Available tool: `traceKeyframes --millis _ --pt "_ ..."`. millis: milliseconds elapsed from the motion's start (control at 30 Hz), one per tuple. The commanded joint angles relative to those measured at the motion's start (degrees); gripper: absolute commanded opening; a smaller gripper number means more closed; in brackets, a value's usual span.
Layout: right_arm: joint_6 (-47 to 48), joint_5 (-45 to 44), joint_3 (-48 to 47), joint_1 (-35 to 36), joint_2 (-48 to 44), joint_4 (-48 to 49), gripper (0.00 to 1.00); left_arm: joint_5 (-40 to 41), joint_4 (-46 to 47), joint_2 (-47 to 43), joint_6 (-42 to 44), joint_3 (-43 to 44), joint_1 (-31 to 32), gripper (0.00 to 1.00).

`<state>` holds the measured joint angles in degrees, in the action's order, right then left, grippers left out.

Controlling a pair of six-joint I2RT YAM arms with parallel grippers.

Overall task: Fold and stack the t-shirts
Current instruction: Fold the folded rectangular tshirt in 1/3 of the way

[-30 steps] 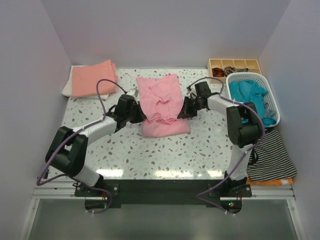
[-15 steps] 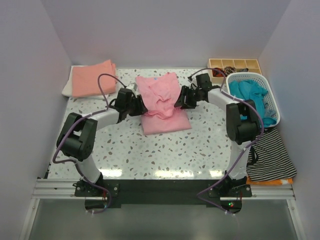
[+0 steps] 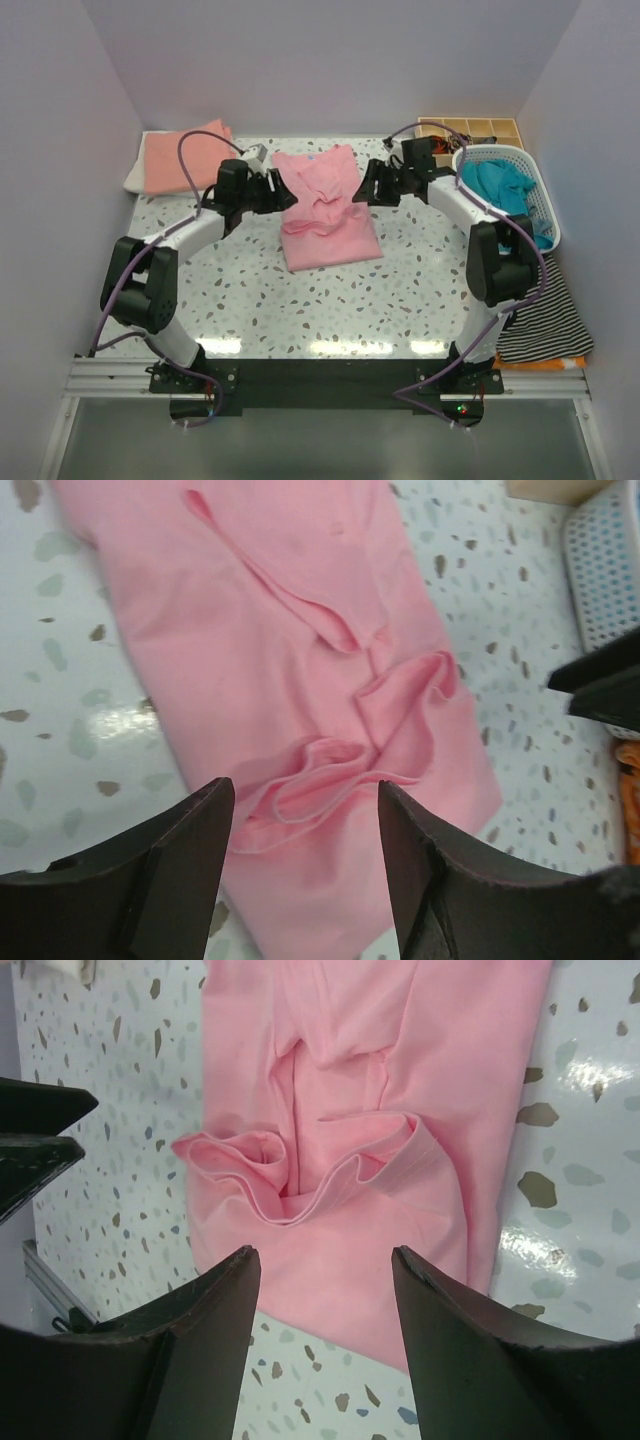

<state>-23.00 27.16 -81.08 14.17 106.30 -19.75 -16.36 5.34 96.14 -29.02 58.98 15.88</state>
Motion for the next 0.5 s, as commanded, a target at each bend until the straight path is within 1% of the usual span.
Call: traceKeyframes --millis 0,33,67,167,300,467 --pt "1.03 4.13 0.92 2.52 0.22 -2.40 0.59 -11.58 2.74 -3.76 -2.88 -1.32 1.79 0.63" --pt "0.94 4.48 0.92 3.05 0.48 -2.75 0.59 -12.81 2.92 -3.68 -3.67 -2.37 2.13 0.63" --pt "0.94 4.14 0.84 4.10 0.66 -3.10 0.59 -15.17 3.61 -3.76 -4.46 -2.81 2.31 0.60" --pt "1.03 2.73 0.84 5.69 1.80 -3.89 0.58 -18.26 5.38 -3.33 -6.49 -4.66 3.63 0.55" --pt "0.68 2.37 -0.13 6.13 4.08 -4.42 0.57 -19.49 5.64 -0.61 -6.49 -4.75 5.65 0.53" --pt "0.68 1.94 -1.89 6.22 7.59 -4.86 0.57 -21.16 10.02 3.79 -8.33 -4.75 6.36 0.51"
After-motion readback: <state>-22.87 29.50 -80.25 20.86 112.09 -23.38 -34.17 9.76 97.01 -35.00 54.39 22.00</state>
